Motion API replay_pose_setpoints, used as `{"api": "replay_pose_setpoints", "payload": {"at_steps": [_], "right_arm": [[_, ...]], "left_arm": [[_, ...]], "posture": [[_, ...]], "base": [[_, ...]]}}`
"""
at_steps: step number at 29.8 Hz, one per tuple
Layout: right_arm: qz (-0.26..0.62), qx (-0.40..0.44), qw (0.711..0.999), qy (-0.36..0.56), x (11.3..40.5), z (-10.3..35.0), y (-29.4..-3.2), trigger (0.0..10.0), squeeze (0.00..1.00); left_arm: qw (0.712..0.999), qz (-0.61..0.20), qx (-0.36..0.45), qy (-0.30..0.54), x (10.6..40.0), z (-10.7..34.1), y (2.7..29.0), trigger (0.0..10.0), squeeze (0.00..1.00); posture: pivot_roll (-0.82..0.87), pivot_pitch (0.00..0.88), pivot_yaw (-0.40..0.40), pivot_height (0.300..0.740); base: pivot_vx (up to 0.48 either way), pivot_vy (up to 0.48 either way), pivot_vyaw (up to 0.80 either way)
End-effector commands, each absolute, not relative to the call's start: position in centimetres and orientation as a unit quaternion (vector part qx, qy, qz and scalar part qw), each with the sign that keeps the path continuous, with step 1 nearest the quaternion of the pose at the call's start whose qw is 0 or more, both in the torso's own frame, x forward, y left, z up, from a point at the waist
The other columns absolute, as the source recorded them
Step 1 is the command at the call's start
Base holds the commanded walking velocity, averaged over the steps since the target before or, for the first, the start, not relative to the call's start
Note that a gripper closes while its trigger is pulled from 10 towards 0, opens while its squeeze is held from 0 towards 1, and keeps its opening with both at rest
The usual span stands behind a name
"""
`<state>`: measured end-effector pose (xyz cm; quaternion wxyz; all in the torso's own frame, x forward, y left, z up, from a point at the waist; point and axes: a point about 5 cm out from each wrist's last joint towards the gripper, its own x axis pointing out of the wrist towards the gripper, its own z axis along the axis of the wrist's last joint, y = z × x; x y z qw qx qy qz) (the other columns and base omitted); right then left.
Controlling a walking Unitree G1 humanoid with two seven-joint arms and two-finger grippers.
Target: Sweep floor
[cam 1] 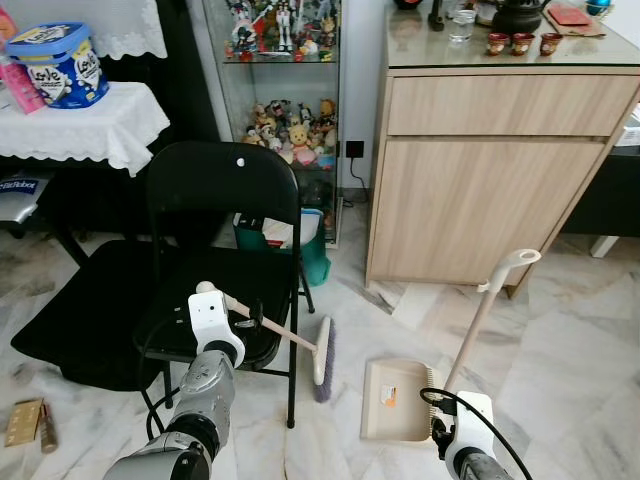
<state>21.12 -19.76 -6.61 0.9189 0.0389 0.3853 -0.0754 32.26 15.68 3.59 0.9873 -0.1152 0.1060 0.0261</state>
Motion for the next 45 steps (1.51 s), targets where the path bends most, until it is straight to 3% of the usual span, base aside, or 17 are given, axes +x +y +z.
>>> {"api": "replay_pose_setpoints", "payload": {"at_steps": [1,9,17,25,30,36,45], "right_arm": [[-0.077,0.047,0.924,0.372,21.8,-6.2,-19.6,10.0,0.00],[-0.072,0.048,0.925,0.371,22.3,-6.0,-19.3,10.0,0.00],[-0.074,0.061,0.932,0.348,24.0,-5.0,-18.8,10.0,0.00],[-0.083,0.066,0.931,0.349,24.4,-4.7,-18.7,10.0,0.00],[-0.106,0.060,0.917,0.379,21.8,-6.1,-20.9,10.0,0.00],[-0.116,0.046,0.905,0.407,19.3,-7.1,-22.4,10.0,0.00],[-0.176,0.063,0.888,0.420,16.0,-8.2,-24.2,10.0,0.00]], "left_arm": [[0.987,0.031,-0.106,0.117,31.9,3.1,16.3,10.0,0.00],[0.986,0.061,-0.090,0.125,30.6,2.1,18.8,10.0,0.00],[0.990,0.040,-0.037,0.132,30.0,2.0,21.0,10.0,0.00],[0.979,0.070,-0.011,0.189,28.5,0.7,23.6,10.0,0.00],[0.966,0.110,-0.019,0.235,25.8,-1.4,25.0,10.0,0.00],[0.954,0.115,-0.024,0.275,22.9,-3.7,24.4,10.0,0.00],[0.938,0.101,-0.001,0.333,20.0,-5.7,24.2,10.0,0.00]], "posture": [[-0.17,0.000,0.066,0.740],[-0.14,0.000,0.072,0.740],[-0.13,0.000,0.114,0.740],[-0.11,0.000,0.129,0.740],[-0.08,0.000,0.094,0.740],[-0.07,0.000,0.060,0.740],[-0.18,0.000,0.125,0.740]], "base": [[0.000,0.000,0.00],[0.000,0.000,0.00],[0.000,0.000,0.00],[0.000,0.000,0.00],[0.000,0.000,0.00],[0.000,0.000,0.00],[0.000,0.000,0.00]]}}
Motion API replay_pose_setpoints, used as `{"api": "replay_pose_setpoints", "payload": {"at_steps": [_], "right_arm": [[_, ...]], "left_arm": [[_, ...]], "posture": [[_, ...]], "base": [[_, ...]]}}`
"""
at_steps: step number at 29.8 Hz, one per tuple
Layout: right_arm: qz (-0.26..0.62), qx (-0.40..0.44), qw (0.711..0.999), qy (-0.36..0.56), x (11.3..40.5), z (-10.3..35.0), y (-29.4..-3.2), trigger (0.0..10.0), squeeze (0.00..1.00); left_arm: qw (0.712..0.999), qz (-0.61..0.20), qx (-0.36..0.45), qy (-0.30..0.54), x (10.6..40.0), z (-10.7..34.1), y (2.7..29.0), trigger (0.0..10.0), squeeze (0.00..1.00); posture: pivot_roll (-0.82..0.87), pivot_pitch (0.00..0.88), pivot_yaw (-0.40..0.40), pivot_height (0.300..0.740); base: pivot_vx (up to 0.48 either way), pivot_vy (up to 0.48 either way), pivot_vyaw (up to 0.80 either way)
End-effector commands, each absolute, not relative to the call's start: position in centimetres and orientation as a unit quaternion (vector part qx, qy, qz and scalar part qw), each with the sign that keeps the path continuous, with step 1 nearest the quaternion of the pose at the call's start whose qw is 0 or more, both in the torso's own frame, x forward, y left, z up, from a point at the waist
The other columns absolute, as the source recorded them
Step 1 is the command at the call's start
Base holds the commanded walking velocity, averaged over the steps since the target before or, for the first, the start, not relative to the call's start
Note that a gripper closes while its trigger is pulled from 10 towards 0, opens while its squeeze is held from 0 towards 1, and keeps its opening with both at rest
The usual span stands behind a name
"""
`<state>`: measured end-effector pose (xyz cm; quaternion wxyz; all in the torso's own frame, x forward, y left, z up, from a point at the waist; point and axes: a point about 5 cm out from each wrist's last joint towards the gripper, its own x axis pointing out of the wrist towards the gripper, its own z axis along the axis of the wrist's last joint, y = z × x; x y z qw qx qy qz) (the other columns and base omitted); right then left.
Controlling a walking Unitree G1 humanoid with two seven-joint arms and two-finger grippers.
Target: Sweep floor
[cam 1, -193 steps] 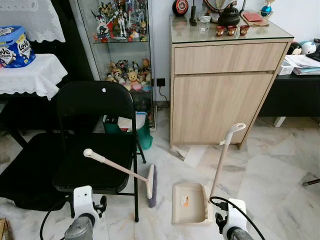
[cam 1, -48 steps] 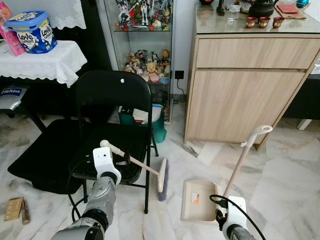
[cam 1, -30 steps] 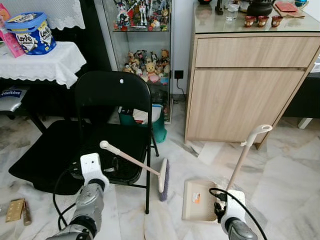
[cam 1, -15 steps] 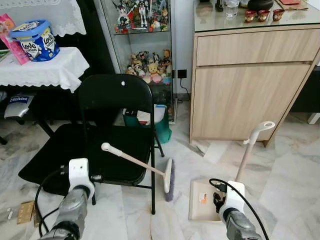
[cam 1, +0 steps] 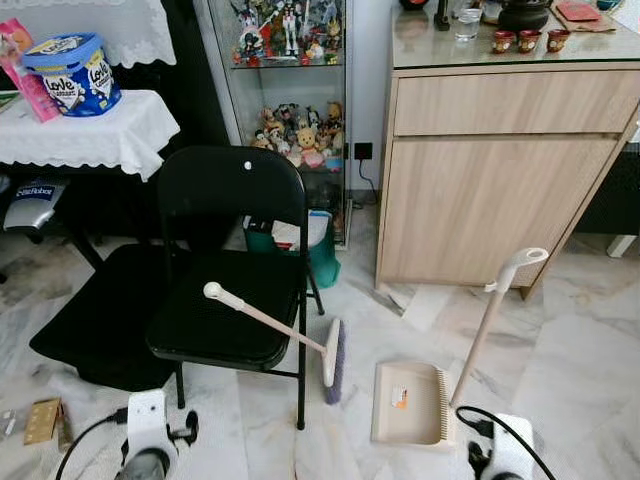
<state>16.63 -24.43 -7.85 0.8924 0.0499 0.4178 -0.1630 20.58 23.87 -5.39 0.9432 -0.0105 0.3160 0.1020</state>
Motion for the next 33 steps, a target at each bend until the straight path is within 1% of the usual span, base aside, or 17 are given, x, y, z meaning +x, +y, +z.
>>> {"api": "replay_pose_setpoints", "payload": {"at_steps": [1,2,5,7,10,12,15,21,24,25,26,28,33], "right_arm": [[-0.176,0.063,0.888,0.420,16.0,-8.2,-24.2,10.0,0.00],[-0.210,0.080,0.881,0.417,15.3,-8.3,-24.7,10.0,0.00],[-0.235,0.093,0.873,0.418,14.4,-8.6,-24.8,10.0,0.00],[-0.244,0.096,0.869,0.420,14.0,-8.7,-24.9,10.0,0.00],[-0.236,0.088,0.871,0.421,14.1,-8.7,-25.0,10.0,0.00],[-0.234,0.087,0.876,0.414,14.5,-8.5,-25.0,10.0,0.00],[-0.230,0.084,0.878,0.411,14.7,-8.4,-25.2,10.0,0.00],[-0.242,0.088,0.875,0.411,14.4,-8.4,-25.5,10.0,0.00],[-0.250,0.090,0.870,0.416,14.0,-8.5,-25.7,10.0,0.00],[-0.270,0.097,0.861,0.420,13.4,-8.6,-26.0,10.0,0.00],[-0.270,0.097,0.861,0.420,13.4,-8.6,-26.0,10.0,0.00],[-0.281,0.100,0.858,0.418,13.1,-8.6,-26.3,10.0,0.00],[-0.298,0.115,0.850,0.419,12.9,-8.6,-26.6,10.0,0.00]], "left_arm": [[0.938,0.101,-0.001,0.333,20.0,-5.7,24.2,10.0,0.00],[0.935,0.099,0.003,0.339,20.1,-5.7,24.4,10.0,0.00],[0.934,0.092,0.010,0.346,19.9,-5.8,24.5,10.0,0.00],[0.934,0.086,0.018,0.346,19.9,-5.7,24.6,10.0,0.00],[0.934,0.092,0.023,0.344,20.2,-5.5,24.8,10.0,0.00],[0.936,0.098,0.021,0.336,20.6,-5.2,25.1,10.0,0.00],[0.936,0.095,0.022,0.339,20.7,-5.2,24.9,10.0,0.00],[0.933,0.093,0.019,0.347,20.5,-5.6,24.4,10.0,0.00],[0.931,0.099,0.012,0.352,20.2,-5.8,24.3,10.0,0.00],[0.927,0.109,0.005,0.358,19.9,-6.0,24.3,10.0,0.00],[0.927,0.109,0.005,0.358,19.9,-6.0,24.3,10.0,0.00],[0.926,0.113,0.003,0.361,19.8,-6.1,24.3,10.0,0.00],[0.931,0.107,0.009,0.350,20.8,-5.4,24.5,10.0,0.00]], "posture": [[-0.18,0.000,0.125,0.740],[-0.19,0.000,0.132,0.740],[-0.21,0.000,0.139,0.740],[-0.20,0.000,0.128,0.740],[-0.19,0.000,0.116,0.740],[-0.21,0.000,0.131,0.740],[-0.19,0.000,0.137,0.740],[-0.20,0.000,0.141,0.740],[-0.21,0.000,0.141,0.740],[-0.22,0.000,0.150,0.740],[-0.22,0.000,0.150,0.740],[-0.22,0.000,0.152,0.740],[-0.22,0.000,0.177,0.740]], "base": [[0.000,0.000,0.00],[0.000,0.000,0.00],[0.000,0.000,0.00],[0.000,0.000,0.00],[0.000,0.000,0.00],[0.000,0.000,0.00],[0.000,0.000,0.00],[0.000,0.000,0.00],[0.000,0.000,0.00],[0.000,0.000,0.00],[0.000,0.000,0.00],[0.000,0.289,0.00],[0.000,0.317,0.00]]}}
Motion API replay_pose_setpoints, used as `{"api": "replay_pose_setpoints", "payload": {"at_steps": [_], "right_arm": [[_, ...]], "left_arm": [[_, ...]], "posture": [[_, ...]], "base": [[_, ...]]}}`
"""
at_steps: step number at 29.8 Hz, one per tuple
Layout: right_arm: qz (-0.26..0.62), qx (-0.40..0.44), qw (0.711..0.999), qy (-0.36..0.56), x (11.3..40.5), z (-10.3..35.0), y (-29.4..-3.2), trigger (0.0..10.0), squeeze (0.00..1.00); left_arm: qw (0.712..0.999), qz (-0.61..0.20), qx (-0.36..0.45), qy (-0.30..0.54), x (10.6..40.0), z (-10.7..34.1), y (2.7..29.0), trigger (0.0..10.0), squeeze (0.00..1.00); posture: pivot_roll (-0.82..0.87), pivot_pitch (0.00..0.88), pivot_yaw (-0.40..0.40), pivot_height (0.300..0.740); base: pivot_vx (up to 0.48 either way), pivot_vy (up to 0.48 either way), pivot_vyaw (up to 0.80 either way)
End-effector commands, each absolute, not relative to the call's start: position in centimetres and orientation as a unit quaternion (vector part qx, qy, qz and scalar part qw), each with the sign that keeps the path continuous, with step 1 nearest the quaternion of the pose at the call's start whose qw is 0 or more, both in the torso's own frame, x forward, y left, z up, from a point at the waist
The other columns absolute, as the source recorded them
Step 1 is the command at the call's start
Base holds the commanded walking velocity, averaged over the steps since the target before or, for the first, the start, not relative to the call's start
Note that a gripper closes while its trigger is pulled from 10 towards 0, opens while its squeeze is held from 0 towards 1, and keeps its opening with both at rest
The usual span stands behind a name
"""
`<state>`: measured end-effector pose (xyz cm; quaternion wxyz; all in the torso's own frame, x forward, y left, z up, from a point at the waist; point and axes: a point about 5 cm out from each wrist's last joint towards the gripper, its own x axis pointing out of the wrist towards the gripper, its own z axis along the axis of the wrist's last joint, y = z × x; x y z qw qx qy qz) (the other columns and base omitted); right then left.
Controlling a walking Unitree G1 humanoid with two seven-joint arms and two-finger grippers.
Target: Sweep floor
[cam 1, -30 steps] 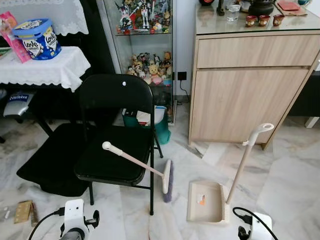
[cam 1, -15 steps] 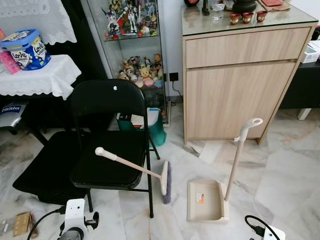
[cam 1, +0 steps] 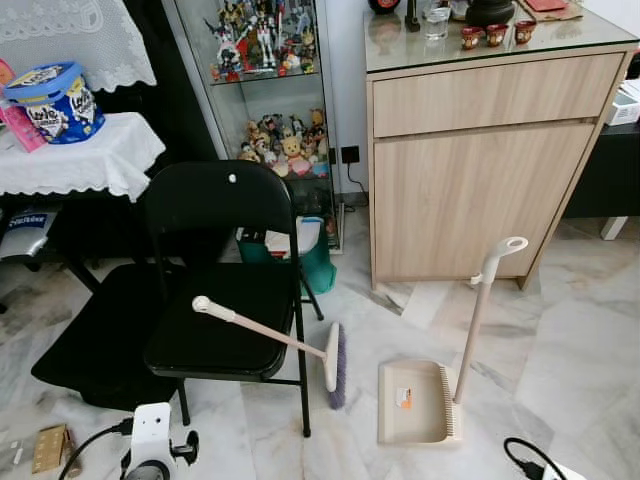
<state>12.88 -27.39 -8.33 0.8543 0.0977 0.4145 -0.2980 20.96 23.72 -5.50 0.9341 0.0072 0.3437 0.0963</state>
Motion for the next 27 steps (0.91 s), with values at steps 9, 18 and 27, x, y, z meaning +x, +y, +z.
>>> {"api": "replay_pose_setpoints", "payload": {"at_steps": [9,18,27], "right_arm": [[-0.325,0.127,0.846,0.404,13.3,-8.4,-26.8,10.0,0.00],[-0.320,0.124,0.848,0.405,13.5,-8.4,-26.5,10.0,0.00],[-0.284,0.092,0.863,0.408,14.3,-8.2,-26.2,10.0,0.00]], "left_arm": [[0.933,0.093,0.025,0.346,21.4,-5.0,24.8,10.0,0.00],[0.937,0.079,0.032,0.339,22.0,-4.8,24.3,10.0,0.00],[0.936,0.079,0.029,0.343,21.9,-5.0,23.6,10.0,0.00]], "posture": [[-0.25,0.000,0.221,0.740],[-0.26,0.000,0.215,0.740],[-0.29,0.000,0.154,0.740]], "base": [[0.000,0.344,-0.46],[0.000,0.183,0.00],[0.000,0.000,0.00]]}}
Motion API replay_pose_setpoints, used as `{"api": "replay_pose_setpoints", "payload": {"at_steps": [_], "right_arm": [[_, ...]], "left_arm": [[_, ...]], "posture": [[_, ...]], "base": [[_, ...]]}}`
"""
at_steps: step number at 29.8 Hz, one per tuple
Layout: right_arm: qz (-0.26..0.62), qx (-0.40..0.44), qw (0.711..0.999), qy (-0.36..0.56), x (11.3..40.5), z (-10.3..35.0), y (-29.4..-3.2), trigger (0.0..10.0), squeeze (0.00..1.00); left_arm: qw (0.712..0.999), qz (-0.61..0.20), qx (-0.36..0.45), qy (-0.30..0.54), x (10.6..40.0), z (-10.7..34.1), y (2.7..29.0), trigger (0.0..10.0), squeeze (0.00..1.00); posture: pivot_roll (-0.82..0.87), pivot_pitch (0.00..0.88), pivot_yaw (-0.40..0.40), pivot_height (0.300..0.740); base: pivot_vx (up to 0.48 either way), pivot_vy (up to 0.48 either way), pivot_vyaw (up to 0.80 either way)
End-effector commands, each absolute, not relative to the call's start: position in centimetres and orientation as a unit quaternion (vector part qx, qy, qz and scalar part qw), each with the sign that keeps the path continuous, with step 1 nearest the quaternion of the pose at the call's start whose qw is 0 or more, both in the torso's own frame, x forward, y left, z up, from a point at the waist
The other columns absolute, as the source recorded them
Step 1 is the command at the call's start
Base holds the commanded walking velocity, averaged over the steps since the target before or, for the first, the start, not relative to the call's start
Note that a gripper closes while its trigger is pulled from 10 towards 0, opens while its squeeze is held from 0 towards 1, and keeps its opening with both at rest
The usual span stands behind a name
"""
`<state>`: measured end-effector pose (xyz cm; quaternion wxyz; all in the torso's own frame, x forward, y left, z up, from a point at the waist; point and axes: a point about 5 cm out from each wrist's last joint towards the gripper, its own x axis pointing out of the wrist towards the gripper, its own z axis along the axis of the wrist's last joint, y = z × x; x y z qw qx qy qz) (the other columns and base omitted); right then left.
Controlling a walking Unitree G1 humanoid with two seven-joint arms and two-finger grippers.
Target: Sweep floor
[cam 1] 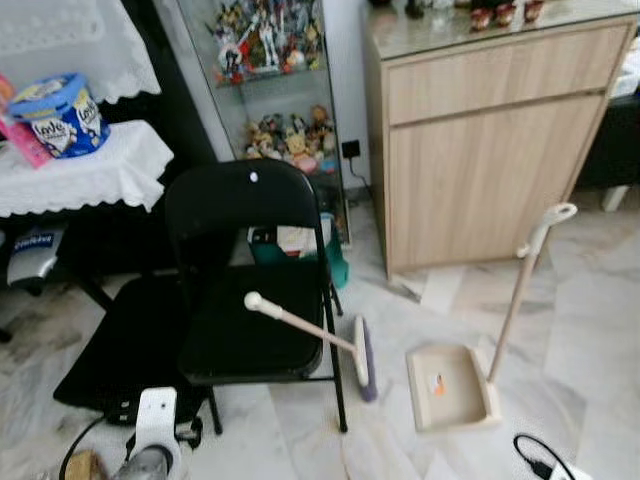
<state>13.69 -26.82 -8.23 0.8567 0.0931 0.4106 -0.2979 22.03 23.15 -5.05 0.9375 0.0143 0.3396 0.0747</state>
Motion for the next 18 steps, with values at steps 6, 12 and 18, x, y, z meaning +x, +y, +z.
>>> {"api": "replay_pose_setpoints", "payload": {"at_steps": [6,12,18], "right_arm": [[-0.270,0.069,0.870,0.406,14.7,-7.8,-26.8,10.0,0.00],[-0.270,0.061,0.871,0.405,14.6,-7.7,-27.2,10.0,0.00],[-0.271,0.057,0.873,0.401,14.3,-7.7,-27.5,10.0,0.00]], "left_arm": [[0.935,0.082,0.018,0.345,21.7,-5.4,22.6,10.0,0.00],[0.933,0.082,0.010,0.351,21.2,-5.9,21.9,10.0,0.00],[0.930,0.079,0.011,0.359,21.0,-6.1,21.5,10.0,0.00]], "posture": [[-0.28,0.000,0.110,0.740],[-0.28,0.000,0.106,0.740],[-0.27,0.000,0.126,0.740]], "base": [[0.000,0.000,0.00],[0.000,0.000,0.00],[0.000,0.000,0.00]]}}
